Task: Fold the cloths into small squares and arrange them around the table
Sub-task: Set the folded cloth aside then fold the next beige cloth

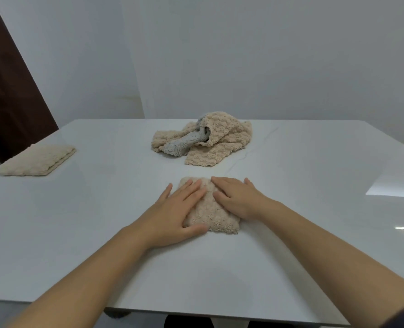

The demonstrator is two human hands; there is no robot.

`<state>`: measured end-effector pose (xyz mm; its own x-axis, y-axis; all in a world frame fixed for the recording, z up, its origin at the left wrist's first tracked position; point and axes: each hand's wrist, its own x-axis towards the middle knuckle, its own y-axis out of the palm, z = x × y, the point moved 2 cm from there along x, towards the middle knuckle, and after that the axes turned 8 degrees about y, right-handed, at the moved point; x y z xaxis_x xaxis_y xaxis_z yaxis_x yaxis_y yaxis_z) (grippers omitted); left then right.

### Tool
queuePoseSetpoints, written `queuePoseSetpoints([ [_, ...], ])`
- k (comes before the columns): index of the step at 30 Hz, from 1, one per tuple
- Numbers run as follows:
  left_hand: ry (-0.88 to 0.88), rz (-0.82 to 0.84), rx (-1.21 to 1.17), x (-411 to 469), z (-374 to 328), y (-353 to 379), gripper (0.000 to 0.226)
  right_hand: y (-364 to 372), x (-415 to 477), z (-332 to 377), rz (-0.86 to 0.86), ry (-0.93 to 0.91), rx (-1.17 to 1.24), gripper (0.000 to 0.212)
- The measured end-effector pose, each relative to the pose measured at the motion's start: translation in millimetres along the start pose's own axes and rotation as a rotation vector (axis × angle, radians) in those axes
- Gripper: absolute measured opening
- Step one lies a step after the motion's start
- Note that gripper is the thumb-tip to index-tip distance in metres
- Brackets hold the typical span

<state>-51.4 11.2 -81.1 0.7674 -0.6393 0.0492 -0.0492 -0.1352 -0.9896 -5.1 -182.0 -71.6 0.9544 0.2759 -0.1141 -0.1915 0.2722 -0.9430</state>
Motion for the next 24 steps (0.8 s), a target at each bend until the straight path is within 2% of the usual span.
queuePoseSetpoints([
  [2,0.018,-0.036,0.065,-10,12,-5,0.089,-6,2,4,-0.068,0.038,0.015,0.048],
  [4,-0.050,-0.161,0.124,-14,24,-10,0.084,-12,4,7,-0.114,0.106,0.022,0.045],
  [6,-0.262,-0.310,0.171,-17,34,-16,0.073,-17,3,5,-0.089,0.224,0.062,0.047],
  [8,-0.562,-0.372,0.089,-22,39,-21,0.057,-21,1,2,-0.058,0.306,0.087,0.047],
  [9,-0.683,-0.373,-0.007,-22,40,-23,0.046,-23,0,3,-0.065,0.317,0.077,0.047],
  [11,-0.816,-0.309,-0.206,-17,40,-24,0.028,-23,0,8,-0.134,0.280,0.066,0.049],
  [13,-0.872,-0.249,-0.397,-4,39,-28,0.034,-14,2,16,-0.153,0.177,0.051,0.058],
  [15,-0.928,-0.217,-0.608,10,33,-32,0.036,4,1,25,-0.074,0.079,-0.018,0.066],
  [18,-0.971,-0.147,-0.719,24,23,-37,0.032,27,-1,28,-0.010,0.094,-0.086,0.066],
  [22,-0.812,-0.301,-0.844,36,27,-32,0.026,25,4,23,-0.014,0.111,0.049,0.073],
  [24,-0.704,-0.417,-0.957,35,24,-31,0.027,15,3,23,-0.076,0.103,0.357,0.083],
])
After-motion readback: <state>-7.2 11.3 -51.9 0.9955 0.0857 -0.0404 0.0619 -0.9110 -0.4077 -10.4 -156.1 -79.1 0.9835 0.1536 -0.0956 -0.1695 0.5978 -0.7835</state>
